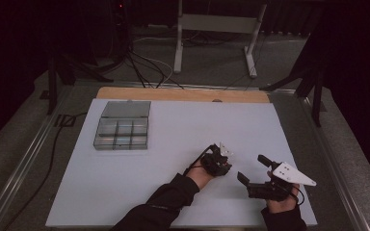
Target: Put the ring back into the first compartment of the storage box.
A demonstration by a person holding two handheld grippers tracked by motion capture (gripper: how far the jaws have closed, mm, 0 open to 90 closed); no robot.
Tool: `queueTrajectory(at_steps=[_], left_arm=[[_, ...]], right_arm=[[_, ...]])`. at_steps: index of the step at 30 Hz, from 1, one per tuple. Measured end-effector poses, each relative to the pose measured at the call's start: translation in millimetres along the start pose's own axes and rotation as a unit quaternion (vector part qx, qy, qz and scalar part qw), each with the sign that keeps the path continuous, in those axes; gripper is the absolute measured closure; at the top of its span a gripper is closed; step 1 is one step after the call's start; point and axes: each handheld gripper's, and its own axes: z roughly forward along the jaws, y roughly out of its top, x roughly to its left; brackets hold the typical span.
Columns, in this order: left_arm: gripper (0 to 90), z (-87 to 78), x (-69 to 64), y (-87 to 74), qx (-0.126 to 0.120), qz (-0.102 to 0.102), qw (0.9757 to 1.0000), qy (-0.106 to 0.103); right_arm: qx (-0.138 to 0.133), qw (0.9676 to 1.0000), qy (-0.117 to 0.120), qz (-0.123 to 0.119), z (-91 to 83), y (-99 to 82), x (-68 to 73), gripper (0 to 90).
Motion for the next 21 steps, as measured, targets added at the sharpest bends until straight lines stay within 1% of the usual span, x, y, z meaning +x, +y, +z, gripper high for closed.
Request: queueTrajectory(at_steps=[6,10,15,19,21], left_arm=[[72.8,-6.0,3.1,1.6,-0.003,0.0,1.0,-0.004],[72.8,-12.6,5.6,3.3,-0.005,0.005,1.0,-0.002],[72.8,-19.9,9.7,3.8,-0.005,0.005,1.0,-0.006],[72.9,-26.2,12.7,2.9,-0.005,0.004,1.0,-0.006],[72.9,-28.7,14.0,2.4,-0.005,0.007,1.0,-0.003]], right_arm=[[0.0,1.0,0.0,0.0,0.0,0.1,0.0,0.0],[0.0,1.0,-0.001,-0.001,0.0,-0.1,0.2,0.0],[0.003,1.0,-0.002,0.002,0.5,-0.6,-0.5,0.0],[0.002,1.0,-0.001,0.002,0.6,-0.5,0.2,0.0],[0.003,1.0,-0.001,0.0,0.9,-0.7,0.2,0.0]])
